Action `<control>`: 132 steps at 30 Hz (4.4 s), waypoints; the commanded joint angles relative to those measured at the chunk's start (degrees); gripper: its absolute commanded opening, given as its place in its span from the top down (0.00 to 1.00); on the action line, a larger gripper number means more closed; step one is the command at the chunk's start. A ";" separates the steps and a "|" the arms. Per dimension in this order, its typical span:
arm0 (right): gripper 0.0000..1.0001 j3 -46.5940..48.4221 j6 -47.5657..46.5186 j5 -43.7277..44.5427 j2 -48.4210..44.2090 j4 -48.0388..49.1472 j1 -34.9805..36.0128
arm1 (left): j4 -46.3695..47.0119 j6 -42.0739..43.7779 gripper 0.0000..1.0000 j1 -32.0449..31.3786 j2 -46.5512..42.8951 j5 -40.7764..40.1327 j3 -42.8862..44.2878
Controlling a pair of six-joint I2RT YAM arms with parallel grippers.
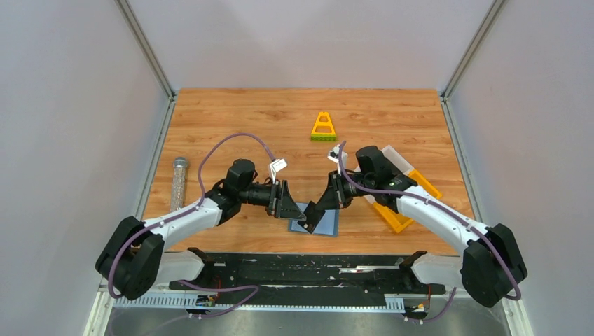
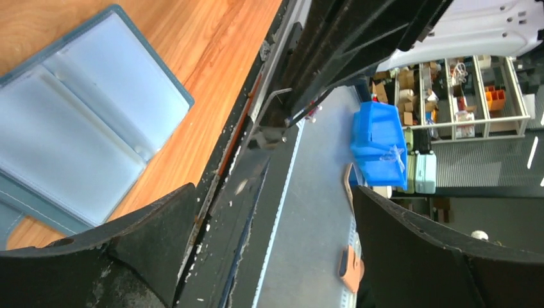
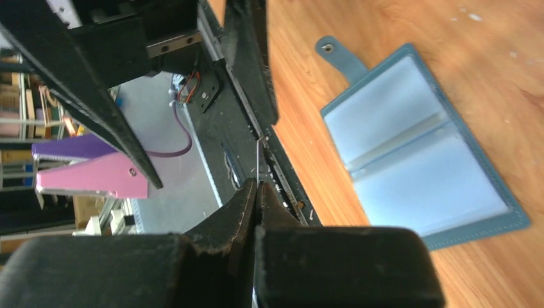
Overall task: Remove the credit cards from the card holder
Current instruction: Place the credit card in the storage box.
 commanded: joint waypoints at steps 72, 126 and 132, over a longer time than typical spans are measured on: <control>1.00 -12.52 40.54 64.82 1.01 22.31 -30.02 | -53.63 25.64 0.00 -0.22 -27.95 -50.11 20.21; 0.74 -1.79 26.39 47.83 -15.70 -1.27 -30.67 | -40.27 14.17 0.12 -0.22 -15.02 -36.33 11.35; 0.72 -5.16 22.64 34.15 -19.78 -2.13 -29.69 | -31.61 11.17 0.19 -0.15 -8.73 -36.17 7.93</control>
